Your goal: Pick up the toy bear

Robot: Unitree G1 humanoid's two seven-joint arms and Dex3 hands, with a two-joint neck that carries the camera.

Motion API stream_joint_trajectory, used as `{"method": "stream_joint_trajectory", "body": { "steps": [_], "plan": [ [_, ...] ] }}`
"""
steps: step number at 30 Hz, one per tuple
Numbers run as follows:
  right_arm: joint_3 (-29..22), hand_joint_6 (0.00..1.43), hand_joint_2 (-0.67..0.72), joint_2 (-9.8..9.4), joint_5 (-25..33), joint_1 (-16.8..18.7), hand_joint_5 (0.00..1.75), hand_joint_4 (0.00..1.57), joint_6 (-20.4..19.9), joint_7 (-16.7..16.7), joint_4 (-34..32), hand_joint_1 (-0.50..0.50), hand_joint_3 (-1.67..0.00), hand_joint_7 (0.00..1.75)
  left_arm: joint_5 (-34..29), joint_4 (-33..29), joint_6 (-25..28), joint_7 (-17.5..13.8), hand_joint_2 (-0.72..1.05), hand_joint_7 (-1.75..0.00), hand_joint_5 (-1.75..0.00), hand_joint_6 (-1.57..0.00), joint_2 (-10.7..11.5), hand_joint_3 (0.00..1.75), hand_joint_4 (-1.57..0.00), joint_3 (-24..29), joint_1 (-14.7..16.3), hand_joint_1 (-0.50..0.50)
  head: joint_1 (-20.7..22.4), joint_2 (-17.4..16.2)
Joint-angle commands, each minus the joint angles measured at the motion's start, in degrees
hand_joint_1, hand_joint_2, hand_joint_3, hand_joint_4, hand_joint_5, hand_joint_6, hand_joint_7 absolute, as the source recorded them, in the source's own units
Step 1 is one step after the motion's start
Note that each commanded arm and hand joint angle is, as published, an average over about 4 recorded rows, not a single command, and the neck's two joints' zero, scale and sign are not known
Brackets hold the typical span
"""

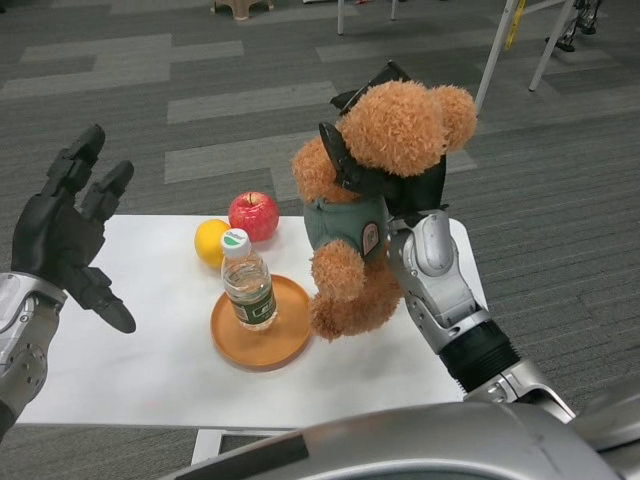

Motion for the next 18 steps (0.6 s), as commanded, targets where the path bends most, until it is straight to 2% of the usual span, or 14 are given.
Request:
{"method": "stream_joint_trajectory", "body": {
  "steps": [1, 6, 18],
  "plan": [
    [0.1, 0.80, -0.60, -0.27, 0.6, 0.0, 1.55, 0.17, -1.0, -0.2, -0.9, -0.46, -0.87, 1.54, 0.6, -0.5, -0.5, 0.2, -0.64, -0.14, -0.31, 0.00, 0.0, 0.09, 0.00, 1.0, 1.1, -0.48, 0.0, 0.0],
    [0.6, 0.80, -0.60, -0.27, 0.6, -0.1, 1.55, 0.17, -1.0, -0.2, -0.9, -0.42, -0.87, 1.54, 0.8, -0.9, -0.5, 0.2, -0.59, -0.14, -0.41, 0.00, 0.0, 0.09, 0.00, 1.6, 1.3, -0.48, 0.0, 0.0],
    [0.8, 0.80, -0.60, -0.18, 0.6, -0.1, 1.55, 0.17, -1.1, -0.2, -1.2, -0.44, -0.87, 1.54, 0.8, -1.1, -0.6, 0.2, -0.64, -0.14, -0.33, 0.00, 0.0, 0.09, 0.00, 2.1, 1.4, -0.48, -0.1, -0.1]
  ]
}}
